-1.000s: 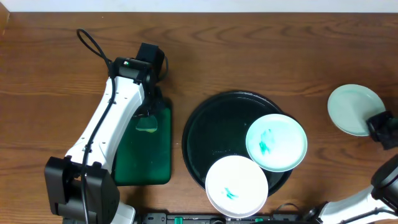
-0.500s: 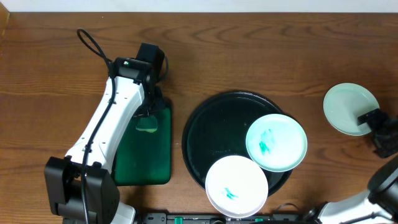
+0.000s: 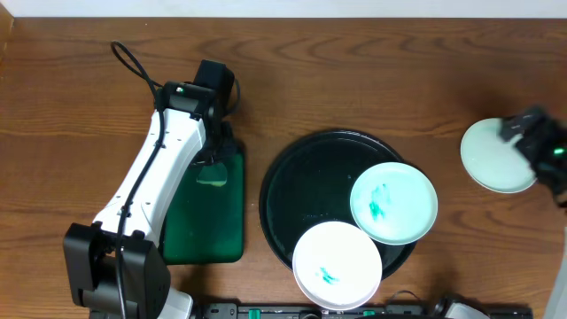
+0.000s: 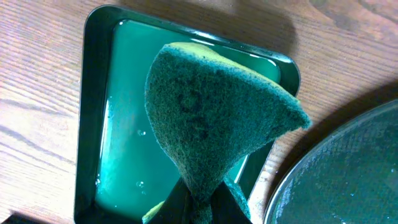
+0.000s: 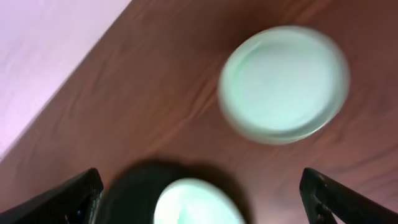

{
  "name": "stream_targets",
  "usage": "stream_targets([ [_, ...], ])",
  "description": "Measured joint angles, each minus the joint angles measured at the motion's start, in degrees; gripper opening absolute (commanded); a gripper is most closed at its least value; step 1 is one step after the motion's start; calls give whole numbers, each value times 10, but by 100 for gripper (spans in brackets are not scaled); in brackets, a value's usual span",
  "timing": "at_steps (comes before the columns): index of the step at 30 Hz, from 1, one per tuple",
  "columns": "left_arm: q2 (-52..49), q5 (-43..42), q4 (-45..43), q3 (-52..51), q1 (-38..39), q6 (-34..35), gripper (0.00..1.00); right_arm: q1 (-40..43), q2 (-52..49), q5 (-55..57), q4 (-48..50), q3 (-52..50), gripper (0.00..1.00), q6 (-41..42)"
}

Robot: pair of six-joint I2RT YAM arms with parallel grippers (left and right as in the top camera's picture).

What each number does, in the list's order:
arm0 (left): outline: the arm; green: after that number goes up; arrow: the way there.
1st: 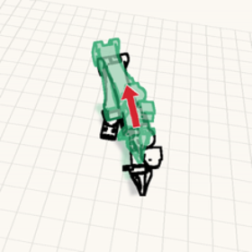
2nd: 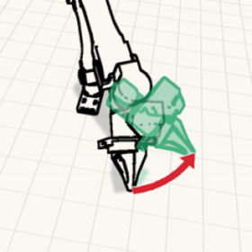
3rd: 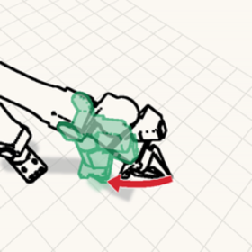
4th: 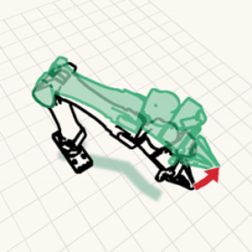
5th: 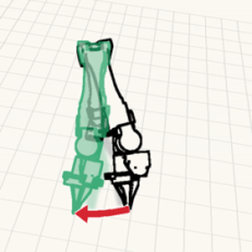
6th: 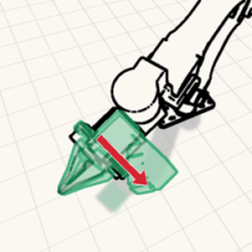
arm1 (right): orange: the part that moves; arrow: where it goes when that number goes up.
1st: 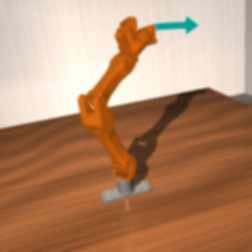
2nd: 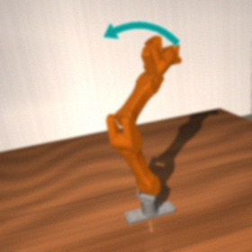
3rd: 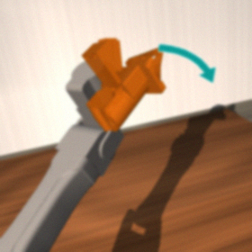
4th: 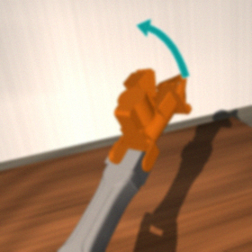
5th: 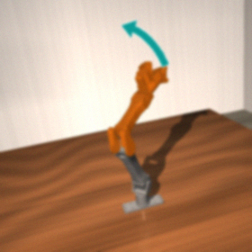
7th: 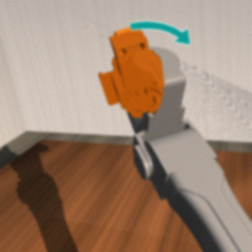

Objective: Clean dirty plates on tray and stack at the side
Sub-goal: 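Move the right gripper back to the right plate on the black tray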

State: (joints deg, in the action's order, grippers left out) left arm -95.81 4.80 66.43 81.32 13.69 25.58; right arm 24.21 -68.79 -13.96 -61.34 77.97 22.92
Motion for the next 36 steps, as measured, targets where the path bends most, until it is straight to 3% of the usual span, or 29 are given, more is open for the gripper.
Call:
stream_targets([
  [11,0,-2,-8,0,0,-1,7,-136,-13,-94,-19,-89,99,-96],
  [20,0,-2,-11,0,0,-1,7,-142,-58,-3,-37,-241,98,-78],
  [36,0,-2,-24,0,0,-1,7,-142,-58,26,59,-324,98,-16],
])
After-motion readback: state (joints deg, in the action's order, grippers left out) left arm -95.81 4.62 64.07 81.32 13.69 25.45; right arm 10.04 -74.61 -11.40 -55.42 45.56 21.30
